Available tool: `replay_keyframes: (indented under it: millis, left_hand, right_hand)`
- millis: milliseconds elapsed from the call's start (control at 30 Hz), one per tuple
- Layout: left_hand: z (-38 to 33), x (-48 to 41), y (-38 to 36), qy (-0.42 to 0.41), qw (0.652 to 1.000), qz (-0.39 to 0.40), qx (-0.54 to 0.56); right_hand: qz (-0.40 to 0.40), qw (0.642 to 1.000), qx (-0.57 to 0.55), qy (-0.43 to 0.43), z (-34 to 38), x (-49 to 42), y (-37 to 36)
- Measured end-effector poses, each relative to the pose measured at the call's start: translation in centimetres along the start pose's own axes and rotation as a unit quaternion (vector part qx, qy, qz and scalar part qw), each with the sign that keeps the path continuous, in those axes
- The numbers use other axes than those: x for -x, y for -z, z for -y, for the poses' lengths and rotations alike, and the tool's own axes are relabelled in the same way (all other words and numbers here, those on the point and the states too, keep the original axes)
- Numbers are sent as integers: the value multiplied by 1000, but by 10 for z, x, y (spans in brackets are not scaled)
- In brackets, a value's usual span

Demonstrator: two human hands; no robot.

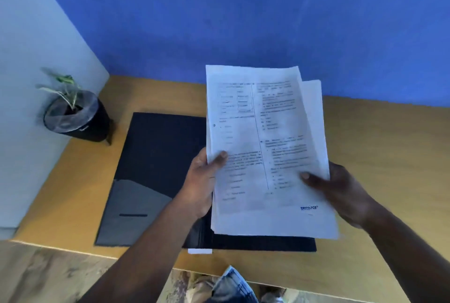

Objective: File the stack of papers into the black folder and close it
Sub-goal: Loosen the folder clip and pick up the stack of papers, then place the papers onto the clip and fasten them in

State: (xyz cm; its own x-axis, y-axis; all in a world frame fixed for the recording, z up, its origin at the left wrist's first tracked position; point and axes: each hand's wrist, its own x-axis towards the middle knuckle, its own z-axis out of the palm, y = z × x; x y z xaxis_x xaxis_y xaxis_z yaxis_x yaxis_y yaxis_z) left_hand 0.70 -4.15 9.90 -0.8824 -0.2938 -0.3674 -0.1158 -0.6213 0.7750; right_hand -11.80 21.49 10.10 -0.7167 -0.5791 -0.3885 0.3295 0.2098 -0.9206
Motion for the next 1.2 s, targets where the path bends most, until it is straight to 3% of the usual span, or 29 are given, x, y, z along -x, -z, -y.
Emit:
replay_keyframes:
  millis: [267,433,667,1000,1200]
  left_hand:
    - [30,19,15,55,995,16,-83]
    - [30,13,3,-27,977,-7,-210]
    - [22,2,-6,-110,948,0,-297]
    - [-38,24,-60,-257,947,38,-191]
    - [-39,21,-67,-256,948,23,-185]
  right_hand:
    - [-79,996,-38,31,-19,13,-9]
    - [-78,993,-33,86,-9,13,-9]
    - [-71,980,-63,175,4,11,-14]
    - [-68,977,-39,197,4,22,-1]
    - [-54,976,-37,205,2,28,-4]
